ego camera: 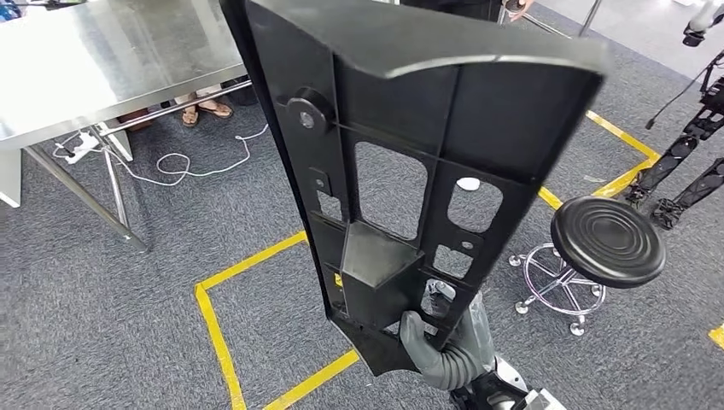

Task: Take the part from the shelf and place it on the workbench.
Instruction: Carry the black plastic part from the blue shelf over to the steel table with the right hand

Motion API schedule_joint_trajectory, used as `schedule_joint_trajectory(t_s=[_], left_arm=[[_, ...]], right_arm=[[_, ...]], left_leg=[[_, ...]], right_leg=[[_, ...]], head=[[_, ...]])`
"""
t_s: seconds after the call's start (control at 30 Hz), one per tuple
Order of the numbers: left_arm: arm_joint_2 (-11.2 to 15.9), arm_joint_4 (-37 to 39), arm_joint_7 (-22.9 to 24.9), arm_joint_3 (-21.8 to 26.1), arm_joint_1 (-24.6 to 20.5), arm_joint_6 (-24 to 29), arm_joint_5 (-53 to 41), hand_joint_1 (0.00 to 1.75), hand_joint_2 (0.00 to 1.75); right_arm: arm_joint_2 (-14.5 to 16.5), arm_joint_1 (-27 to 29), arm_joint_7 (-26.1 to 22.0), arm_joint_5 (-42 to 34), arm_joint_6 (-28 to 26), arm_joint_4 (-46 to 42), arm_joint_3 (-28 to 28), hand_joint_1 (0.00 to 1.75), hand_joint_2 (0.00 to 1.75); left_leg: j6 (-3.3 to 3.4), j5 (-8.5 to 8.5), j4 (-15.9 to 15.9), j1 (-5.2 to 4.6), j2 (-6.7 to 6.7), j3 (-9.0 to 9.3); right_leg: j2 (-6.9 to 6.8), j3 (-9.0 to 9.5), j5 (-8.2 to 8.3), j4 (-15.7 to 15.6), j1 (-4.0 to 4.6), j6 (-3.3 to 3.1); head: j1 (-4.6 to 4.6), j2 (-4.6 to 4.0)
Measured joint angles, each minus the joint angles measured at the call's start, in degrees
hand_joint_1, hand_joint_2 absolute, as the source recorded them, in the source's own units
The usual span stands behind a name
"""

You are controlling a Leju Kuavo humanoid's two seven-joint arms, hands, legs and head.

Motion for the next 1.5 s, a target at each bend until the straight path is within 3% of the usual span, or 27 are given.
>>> schedule_joint_trajectory(t_s=[0.07, 0.13, 0.17, 0.2, 0.23, 0.3, 0.37, 0.47, 0.53, 0.6, 0.67, 0.7, 0.77, 0.8, 0.87, 0.93, 0.97, 1.03, 1.1, 1.17, 1.2, 1.23, 1.3, 1.37, 1.47, 1.5], left_arm=[[-0.03, 0.0, 0.01, 0.0, -0.17, 0.0, -0.09, 0.0, 1.75], [-0.04, 0.0, 0.08, 0.01, -0.27, -0.01, -0.19, 0.0, 1.75], [-0.04, 0.0, 0.12, 0.01, -0.23, -0.02, -0.24, 0.0, 1.75], [-0.05, 0.0, 0.16, 0.03, -0.2, -0.02, -0.28, 0.0, 1.75], [-0.05, 0.0, 0.19, 0.06, -0.18, -0.02, -0.28, 0.0, 1.75], [-0.04, 0.0, 0.2, 0.14, -0.32, -0.02, -0.28, 0.0, 1.75], [-0.07, -0.01, 0.2, 0.27, -0.49, -0.03, -0.28, 0.0, 1.75], [-0.13, 0.0, 0.19, 0.49, -0.25, -0.04, -0.29, 0.0, 1.75], [-0.25, 0.02, 0.19, 0.54, -0.16, -0.05, -0.3, 0.0, 1.75], [-0.33, 0.02, 0.22, 0.55, -0.24, -0.06, -0.3, 0.0, 1.75], [-0.33, 0.02, 0.24, 0.56, -0.24, -0.06, -0.3, 0.0, 1.75], [-0.34, 0.02, 0.24, 0.57, -0.22, -0.06, -0.3, 0.0, 1.75], [-0.35, 0.02, 0.24, 0.57, -0.21, -0.08, -0.31, 0.0, 1.75], [-0.36, 0.02, 0.25, 0.57, -0.26, -0.08, -0.32, 0.0, 1.75], [-0.34, 0.02, 0.27, 0.57, -0.3, -0.08, -0.32, 0.0, 1.75], [-0.28, 0.02, 0.31, 0.6, -0.17, -0.08, -0.32, 0.0, 1.75], [-0.28, 0.02, 0.32, 0.61, -0.06, -0.1, -0.33, 0.0, 1.75], [-0.27, 0.02, 0.33, 0.63, -0.09, -0.12, -0.38, 0.0, 1.75], [-0.28, 0.02, 0.33, 0.71, -0.37, -0.12, -0.41, 0.0, 1.75], [-0.27, 0.02, 0.34, 0.78, -0.47, -0.11, -0.41, 0.0, 1.75], [-0.26, 0.02, 0.34, 0.8, -0.45, -0.11, -0.42, 0.0, 1.75], [-0.25, 0.02, 0.35, 0.81, -0.44, -0.08, -0.47, 0.0, 1.75], [-0.19, 0.01, 0.35, 0.84, -0.57, -0.03, -0.66, 0.0, 1.75], [-0.14, -0.02, 0.38, 0.84, -0.82, -0.01, -0.89, 0.0, 1.75], [-0.06, -0.04, 0.47, 0.86, -0.9, -0.04, -1.09, 0.0, 1.75], [-0.06, -0.04, 0.49, 0.86, -0.9, -0.06, -1.18, 0.0, 1.75]], right_arm=[[0.15, 0.0, 0.12, -0.03, 0.01, -0.1, -0.07, 1.75, 1.75], [0.26, 0.02, 0.24, -0.04, 0.02, -0.14, -0.12, 1.75, 1.75], [0.31, 0.02, 0.29, -0.04, 0.02, -0.14, -0.14, 1.75, 1.75], [0.35, 0.01, 0.33, -0.04, 0.03, -0.15, -0.15, 1.75, 1.75], [0.39, 0.0, 0.39, -0.05, 0.04, -0.17, -0.15, 1.75, 1.75], [0.49, -0.03, 0.5, -0.05, 0.09, -0.3, -0.19, 1.75, 1.75], [0.57, -0.12, 0.62, -0.05, 0.13, -0.42, -0.22, 1.75, 1.75], [0.78, -0.25, 0.76, -0.05, 0.16, -0.48, -0.25, 1.75, 1.75], [0.85, -0.43, 0.86, -0.06, 0.17, -0.55, -0.31, 1.75, 1.75], [0.81, -0.39, 0.98, -0.06, 0.17, -0.52, -0.39, 1.75, 1.75], [0.75, -0.12, 1.07, -0.08, 0.17, -0.37, -0.54, 1.75, 1.75], [0.72, -0.08, 1.11, -0.11, 0.17, -0.31, -0.63, 1.75, 1.75], [0.69, -0.29, 1.12, -0.25, 0.2, -0.26, -0.83, 1.75, 1.75], [0.69, -0.44, 1.12, -0.34, 0.23, -0.25, -0.89, 1.75, 1.75], [0.7, -0.69, 1.12, -0.5, 0.31, -0.21, -0.96, 1.75, 1.75], [0.73, -0.86, 1.13, -0.55, 0.36, -0.14, -1.01, 1.75, 1.75], [0.78, -0.97, 1.14, -0.56, 0.37, -0.11, -1.04, 1.75, 1.75], [0.87, -1.14, 1.14, -0.58, 0.45, -0.09, -1.09, 1.75, 1.75], [0.89, -1.25, 1.14, -0.7, 0.58, 0.03, -1.16, 1.75, 1.75], [0.85, -1.4, 1.18, -0.93, 0.7, 0.32, -1.2, 1.75, 1.75], [0.84, -1.56, 1.2, -1.08, 0.73, 0.48, -1.2, 1.75, 1.75], [0.84, -1.76, 1.21, -1.25, 0.73, 0.61, -1.2, 1.75, 1.75], [0.83, -2.21, 1.27, -1.57, 0.48, 0.73, -1.21, 1.75, 1.75], [0.81, -2.47, 1.48, -1.74, -0.17, 0.74, -1.21, 1.75, 1.75], [0.8, -2.53, 1.97, -1.92, -1.22, 0.74, -1.21, 1.75, 1.75], [0.81, -2.54, 2.1, -2.01, -1.44, 0.74, -1.23, 1.75, 1.75]], left_leg=[[-0.6, -3.37, 6.57, 0.1, 3.06, -3.21], [-0.92, -5.6, 12.94, 0.31, 3.94, -6.71], [-0.95, -5.28, 13.7, 0.37, 4.07, -7.29], [-0.89, -3.93, 12.2, 0.41, 4.24, -6.68], [-0.68, -1.94, 8.77, 0.39, 4.82, -5.0], [-0.1, 0.96, 1.31, 0.01, 7.16, -1.13], [0.34, 1.43, -1.74, -0.49, 8.19, 0.35], [0.99, 1.56, -2.56, -0.66, 6.15, 0.78], [1.51, 1.91, -3.43, -0.34, 4.78, 1.67], [1.9, 1.98, -3.67, -0.19, 3.37, 1.91], [2.1, 1.91, -3.65, -0.22, 1.82, 1.87], [2.1, 1.88, -3.61, -0.21, 1.01, 1.89], [1.91, 1.79, -3.5, -0.19, -0.53, 1.97], [1.7, 1.64, -3.26, -0.32, -1.21, 1.93], [1.2, 1.43, -2.91, -0.45, -2.27, 1.65], [0.68, 1.37, -2.76, -0.24, -3.13, 1.35], [0.41, 1.19, -2.46, -0.15, -2.71, 1.22], [-0.16, -0.42, 0.43, -0.09, 0.05, -0.09], [-0.64, -3.37, 6.98, 0.04, 3.03, -3.45], [-0.89, -4.55, 11.92, 0.25, 3.91, -6.34], [-0.89, -3.64, 11.6, 0.29, 4.13, -6.37], [-0.76, -1.84, 9.1, 0.3, 4.44, -5.24], [-0.22, 1.21, 1.8, -0.01, 6.18, -1.54], [0.35, 1.86, -1.85, -0.55, 7.46, 0.35], [1.16, 1.93, -2.66, -0.84, 6.46, 0.63], [1.5, 2.15, -3.23, -0.68, 6.11, 0.99]], right_leg=[[-1.07, 0.18, -0.19, -0.03, 0.08, -0.58], [-2.32, 0.25, -0.4, -0.02, 0.2, -0.93], [-2.92, 0.32, -0.52, -0.02, 0.22, -1.0], [-3.48, 0.44, -0.64, -0.02, 0.22, -1.03], [-4.04, 0.64, -0.8, -0.03, 0.24, -0.98], [-5.02, 1.06, -1.25, -0.03, 0.56, -0.6], [-5.99, 1.39, -1.63, -0.12, 1.0, -0.04], [-7.37, 2.27, -2.23, -0.4, 1.34, 0.78], [-5.46, 1.32, -3.9, 2.58, 1.35, 0.95], [-2.43, -2.59, -6.58, 9.72, 1.1, 0.47], [-1.25, -5.83, -7.69, 14.57, 1.03, 0.47], [-0.99, -5.95, -6.93, 13.97, 0.99, 0.84], [0.44, -3.43, -3.6, 7.5, 0.67, 1.86], [1.53, -1.97, -2.0, 3.89, 0.47, 2.07], [2.78, -0.33, -0.43, 0.18, 0.25, 1.69], [1.93, -0.02, -0.17, -0.05, 0.23, 0.91], [1.48, 0.11, -0.14, -0.09, 0.17, 0.64], [0.33, 0.51, -0.23, -0.27, 0.01, -0.14], [-0.98, 0.81, -0.58, -0.27, 0.36, -0.83], [-2.34, 1.07, -0.89, -0.26, 0.64, -1.23], [-2.95, 1.24, -1.04, -0.26, 0.71, -1.33], [-3.5, 1.46, -1.22, -0.26, 0.76, -1.34], [-4.52, 2.0, -1.63, -0.35, 0.97, -1.11], [-5.3, 2.28, -1.95, -0.53, 1.22, -0.64], [-6.05, 2.59, -2.23, -0.81, 1.36, 0.16], [-5.37, 2.36, -2.68, -0.15, 1.38, 0.29]], head=[[-0.29, 0.0], [-0.34, 0.0], [-0.35, 0.0], [-0.36, 0.0], [-0.36, 0.0], [-0.37, 0.0], [-0.27, 0.0], [-0.19, 0.0], [-0.12, 0.0], [0.14, 0.0], [0.33, 0.0], [0.34, 0.0], [0.38, 0.0], [0.39, 0.0], [0.32, 0.0], [0.24, 0.0], [0.23, 0.0], [-0.15, 0.0], [-0.54, 0.0], [-0.55, 0.0], [-0.57, 0.0], [-0.55, 0.0], [-0.52, 0.0], [-0.49, 0.0], [-0.48, 0.0], [-0.47, 0.0]])
